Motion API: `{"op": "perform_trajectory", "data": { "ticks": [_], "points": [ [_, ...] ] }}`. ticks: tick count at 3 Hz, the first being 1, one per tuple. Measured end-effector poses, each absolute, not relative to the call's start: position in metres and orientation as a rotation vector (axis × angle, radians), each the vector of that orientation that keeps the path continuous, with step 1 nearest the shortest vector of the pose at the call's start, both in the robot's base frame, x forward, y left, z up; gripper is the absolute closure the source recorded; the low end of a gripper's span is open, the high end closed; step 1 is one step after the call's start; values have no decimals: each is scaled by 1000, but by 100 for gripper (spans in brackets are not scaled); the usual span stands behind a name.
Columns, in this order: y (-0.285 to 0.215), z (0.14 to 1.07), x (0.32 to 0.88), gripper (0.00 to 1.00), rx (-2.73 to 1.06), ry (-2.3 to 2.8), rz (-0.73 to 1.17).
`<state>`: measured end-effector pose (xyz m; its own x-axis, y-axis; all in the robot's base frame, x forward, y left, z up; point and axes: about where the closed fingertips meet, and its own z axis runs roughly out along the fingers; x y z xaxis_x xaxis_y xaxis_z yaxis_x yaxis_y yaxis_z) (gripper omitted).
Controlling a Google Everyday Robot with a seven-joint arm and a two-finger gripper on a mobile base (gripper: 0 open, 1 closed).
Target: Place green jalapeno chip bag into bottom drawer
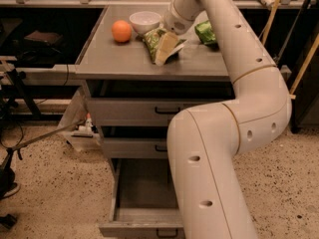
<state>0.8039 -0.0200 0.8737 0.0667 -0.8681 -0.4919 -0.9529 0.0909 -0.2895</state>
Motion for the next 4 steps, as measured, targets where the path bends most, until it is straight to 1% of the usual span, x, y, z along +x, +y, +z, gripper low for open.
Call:
{"op": "perform_trajectory", "data": {
  "ticks": [1, 2, 3, 4],
  "points": [
    [-16, 889, 815, 0, -1742, 1774, 155],
    [-16, 889, 815, 0, -1742, 1774, 155],
    [-27, 865, 821, 0, -1728, 1852, 147],
    [-56, 841, 830, 0, -1655, 1972, 118]
  ]
}}
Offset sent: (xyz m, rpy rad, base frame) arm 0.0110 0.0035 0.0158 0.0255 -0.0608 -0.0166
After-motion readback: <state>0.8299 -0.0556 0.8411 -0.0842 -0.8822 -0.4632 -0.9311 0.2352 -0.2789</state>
